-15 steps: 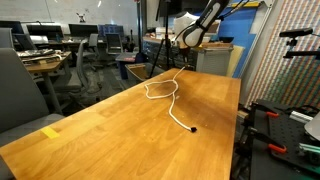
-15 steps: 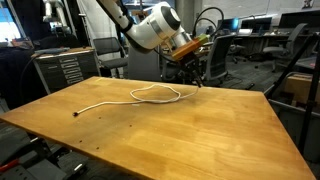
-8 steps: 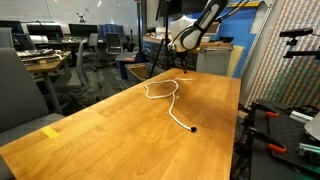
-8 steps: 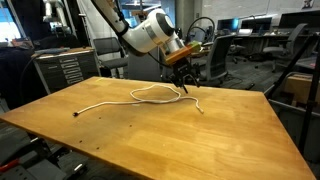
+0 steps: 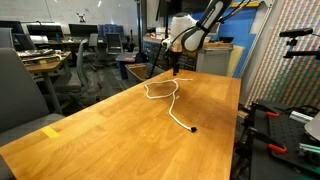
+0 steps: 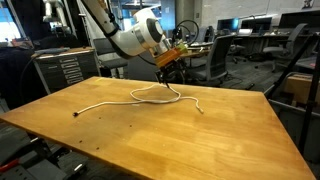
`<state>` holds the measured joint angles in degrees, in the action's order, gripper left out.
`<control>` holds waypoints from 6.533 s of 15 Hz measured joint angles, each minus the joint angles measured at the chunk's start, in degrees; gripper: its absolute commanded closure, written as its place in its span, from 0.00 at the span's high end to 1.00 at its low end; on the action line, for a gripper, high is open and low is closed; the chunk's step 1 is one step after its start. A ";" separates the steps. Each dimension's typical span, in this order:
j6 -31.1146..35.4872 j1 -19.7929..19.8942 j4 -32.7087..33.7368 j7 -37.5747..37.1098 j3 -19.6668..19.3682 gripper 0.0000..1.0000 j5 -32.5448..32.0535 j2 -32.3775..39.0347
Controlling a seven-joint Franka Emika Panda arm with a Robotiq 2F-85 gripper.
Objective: Form a loose knot using the white rope
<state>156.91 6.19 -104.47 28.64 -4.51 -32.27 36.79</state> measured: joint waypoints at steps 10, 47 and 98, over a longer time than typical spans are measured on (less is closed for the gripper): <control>-36.26 6.38 -1.49 24.44 10.35 1.00 9.24 -15.97; -6.70 -3.77 -24.54 46.45 6.28 0.81 19.41 -14.41; 6.17 -8.85 -24.24 47.06 12.95 0.05 8.54 -7.26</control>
<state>163.08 -2.66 -128.71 75.70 8.44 -23.73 29.52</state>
